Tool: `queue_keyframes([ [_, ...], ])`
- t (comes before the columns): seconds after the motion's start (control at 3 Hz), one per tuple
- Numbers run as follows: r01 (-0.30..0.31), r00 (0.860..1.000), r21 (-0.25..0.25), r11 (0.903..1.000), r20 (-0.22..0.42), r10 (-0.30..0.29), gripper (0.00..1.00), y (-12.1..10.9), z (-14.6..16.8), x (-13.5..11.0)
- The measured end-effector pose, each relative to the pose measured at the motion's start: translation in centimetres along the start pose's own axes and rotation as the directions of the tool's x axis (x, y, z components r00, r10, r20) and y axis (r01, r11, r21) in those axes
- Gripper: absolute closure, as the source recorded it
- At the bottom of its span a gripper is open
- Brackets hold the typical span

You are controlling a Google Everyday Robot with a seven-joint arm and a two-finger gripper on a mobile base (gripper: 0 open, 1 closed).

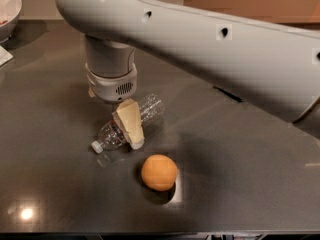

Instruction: Place water bottle upright

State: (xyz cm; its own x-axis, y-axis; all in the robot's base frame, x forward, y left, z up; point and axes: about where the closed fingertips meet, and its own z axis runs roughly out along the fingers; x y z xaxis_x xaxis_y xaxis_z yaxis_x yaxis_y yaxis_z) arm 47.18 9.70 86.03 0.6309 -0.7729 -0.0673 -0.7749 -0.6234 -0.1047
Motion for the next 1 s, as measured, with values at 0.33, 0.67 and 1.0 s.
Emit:
queue_keyframes([
  [0.33,0.021,1.000,-0.018,0.9996,-0.016,-0.021,0.01,-0.1,1.1,-0.8],
  [0.67,0.026,0.999,-0.035,0.9990,-0.028,-0.027,0.19,0.0,1.9,-1.0],
  [1.0,0.028,0.999,-0.046,0.9986,-0.038,-0.030,0.42,0.0,2.2,-1.0],
])
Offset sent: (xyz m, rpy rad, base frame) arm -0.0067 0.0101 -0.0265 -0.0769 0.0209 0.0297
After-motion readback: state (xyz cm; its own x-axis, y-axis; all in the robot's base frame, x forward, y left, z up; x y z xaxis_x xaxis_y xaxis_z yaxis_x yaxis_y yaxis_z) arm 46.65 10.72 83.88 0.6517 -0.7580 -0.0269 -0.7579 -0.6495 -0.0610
